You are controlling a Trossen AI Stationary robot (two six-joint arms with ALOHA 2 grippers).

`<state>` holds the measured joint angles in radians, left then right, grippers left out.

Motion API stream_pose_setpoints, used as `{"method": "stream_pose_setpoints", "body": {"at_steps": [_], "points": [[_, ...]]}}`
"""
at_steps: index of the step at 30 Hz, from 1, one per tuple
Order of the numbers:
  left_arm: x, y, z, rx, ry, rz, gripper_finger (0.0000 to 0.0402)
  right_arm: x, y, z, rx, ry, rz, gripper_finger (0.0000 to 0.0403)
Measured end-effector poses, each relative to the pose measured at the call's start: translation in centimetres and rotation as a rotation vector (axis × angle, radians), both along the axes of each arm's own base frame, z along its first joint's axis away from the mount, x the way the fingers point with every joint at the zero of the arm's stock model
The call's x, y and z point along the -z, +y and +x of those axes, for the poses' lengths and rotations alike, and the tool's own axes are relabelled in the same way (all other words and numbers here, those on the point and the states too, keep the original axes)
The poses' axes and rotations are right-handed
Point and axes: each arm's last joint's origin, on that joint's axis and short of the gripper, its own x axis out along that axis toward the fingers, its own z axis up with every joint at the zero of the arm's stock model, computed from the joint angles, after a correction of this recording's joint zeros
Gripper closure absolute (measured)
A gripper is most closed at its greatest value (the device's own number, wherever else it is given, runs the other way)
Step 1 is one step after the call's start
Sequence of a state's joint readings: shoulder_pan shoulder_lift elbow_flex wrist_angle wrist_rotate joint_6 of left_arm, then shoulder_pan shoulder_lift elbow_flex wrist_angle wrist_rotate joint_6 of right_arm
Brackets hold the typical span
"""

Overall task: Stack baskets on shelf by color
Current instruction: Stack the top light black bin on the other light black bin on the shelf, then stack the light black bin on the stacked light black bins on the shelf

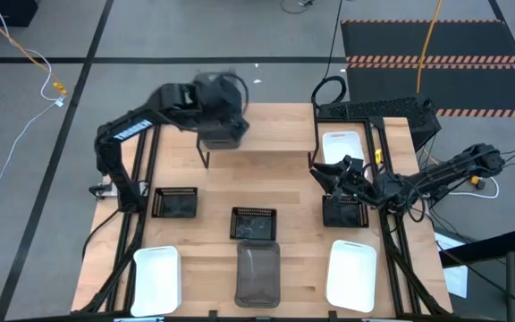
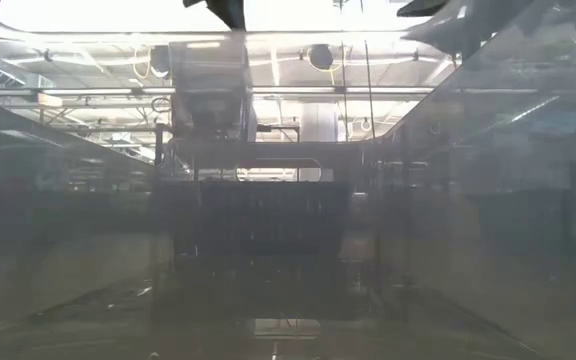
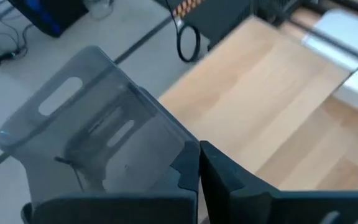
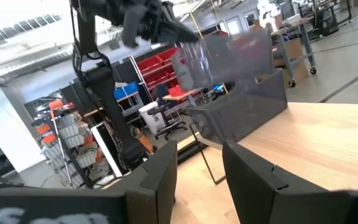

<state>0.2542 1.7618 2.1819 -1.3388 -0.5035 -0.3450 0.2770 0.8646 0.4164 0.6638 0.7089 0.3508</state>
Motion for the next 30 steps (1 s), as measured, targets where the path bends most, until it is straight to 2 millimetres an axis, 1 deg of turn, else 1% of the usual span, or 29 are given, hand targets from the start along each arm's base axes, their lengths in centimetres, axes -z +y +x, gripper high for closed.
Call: {"method": "stream_pose_setpoints", "body": {"at_steps": [2, 6, 14, 17, 20, 23, 25, 27, 30], "points": [[1.1, -0.2, 0.7, 0.002, 0.027, 0.001, 0.0396, 0.1, -0.1, 0.0, 0.005, 0.011, -0.003, 0.0280], [2.5, -0.6, 1.4, -0.015, 0.043, 0.015, 0.0399, 0.2, -0.3, 0.1, 0.018, 0.026, -0.007, 0.0280], [4.4, -0.6, 2.0, -0.033, 0.063, -0.002, 0.0394, 0.3, -0.9, 0.2, 0.044, 0.032, -0.009, 0.0280], [5.1, -0.5, 2.3, -0.036, 0.071, -0.008, 0.0380, 0.3, -1.0, 0.2, 0.053, 0.032, -0.010, 0.0280], [5.4, -0.5, 2.5, -0.032, 0.067, -0.005, 0.0349, 0.3, -1.2, 0.2, 0.060, 0.034, -0.012, 0.0280], [5.4, -0.5, 2.7, -0.008, 0.051, -0.022, 0.0310, 0.3, -1.3, 0.3, 0.048, 0.033, -0.015, 0.0280], [5.0, -0.6, 2.6, 0.042, 0.047, -0.027, 0.0281, 0.3, -1.4, 0.3, 0.048, 0.030, -0.010, 0.0280], [4.0, -0.8, 2.1, 0.081, 0.042, -0.007, 0.0253, 0.3, -1.5, 0.3, 0.049, 0.029, -0.007, 0.0280], [1.6, -1.2, 0.6, 0.186, 0.012, 0.029, 0.0217, 0.3, -1.5, 0.3, 0.047, 0.021, 0.005, 0.0280]]}}
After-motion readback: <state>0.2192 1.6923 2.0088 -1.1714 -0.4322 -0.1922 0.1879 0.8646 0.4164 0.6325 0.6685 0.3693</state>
